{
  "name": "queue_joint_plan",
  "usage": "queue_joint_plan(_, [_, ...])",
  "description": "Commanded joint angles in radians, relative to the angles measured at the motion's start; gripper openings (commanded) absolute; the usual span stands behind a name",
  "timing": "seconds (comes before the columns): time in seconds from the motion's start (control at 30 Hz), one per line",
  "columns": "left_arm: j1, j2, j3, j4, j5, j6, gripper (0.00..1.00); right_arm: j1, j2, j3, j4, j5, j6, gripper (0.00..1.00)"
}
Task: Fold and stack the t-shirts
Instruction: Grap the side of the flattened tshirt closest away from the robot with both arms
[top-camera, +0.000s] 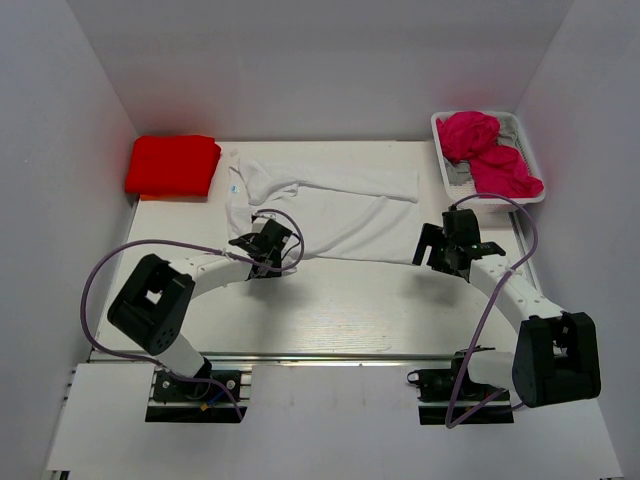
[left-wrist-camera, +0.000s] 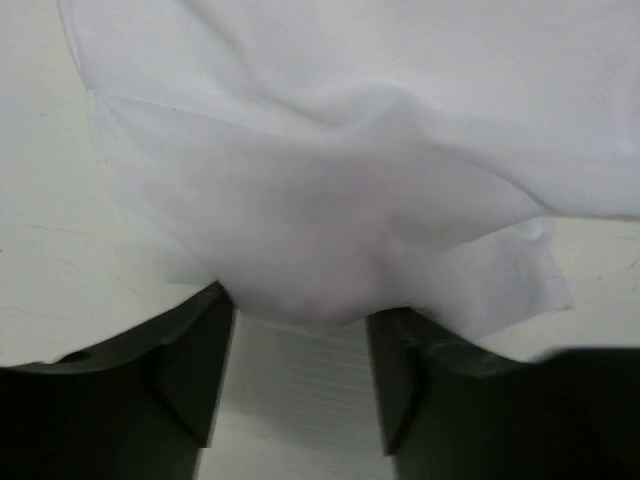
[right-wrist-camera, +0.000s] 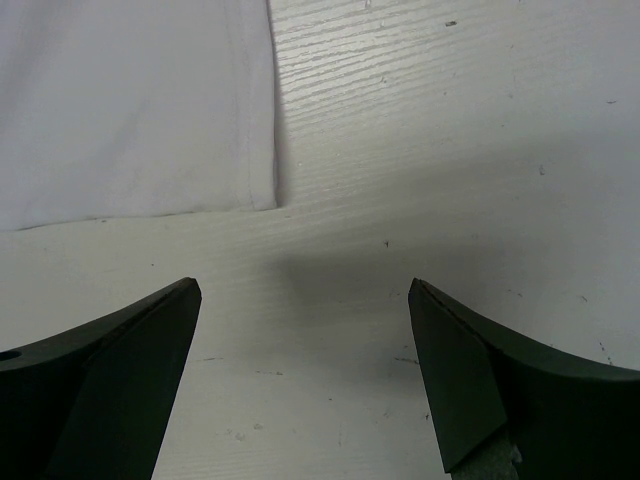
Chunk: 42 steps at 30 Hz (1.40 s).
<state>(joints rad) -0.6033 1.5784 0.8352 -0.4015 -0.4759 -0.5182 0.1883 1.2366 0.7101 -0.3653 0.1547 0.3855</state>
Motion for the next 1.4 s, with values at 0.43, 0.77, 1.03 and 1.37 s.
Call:
queue_joint_plan(0.43, [0.005, -0.064, 0.061, -0.214, 0.037, -0.080, 0.00, 0.002, -0.051, 0.000, -0.060, -0.036, 0.009, 0.90])
queue_joint_plan(0.77, [-0.006, -0.049, 0.071, -0.295, 0.172, -0.036, 0.00, 0.008, 0.006, -0.017, 0.008, -0.138, 0.029, 0.83])
queue_joint_plan(1.03, [-0.006, -0.020, 0.081, -0.306, 0.172, -0.036, 0.00, 0.019, 0.113, -0.015, 0.084, -0.144, 0.047, 0.76])
queue_joint_plan(1.37, [-0.006, -0.041, 0.090, -0.306, 0.172, -0.036, 0.00, 0.025, 0.224, 0.005, 0.152, -0.104, 0.073, 0.73])
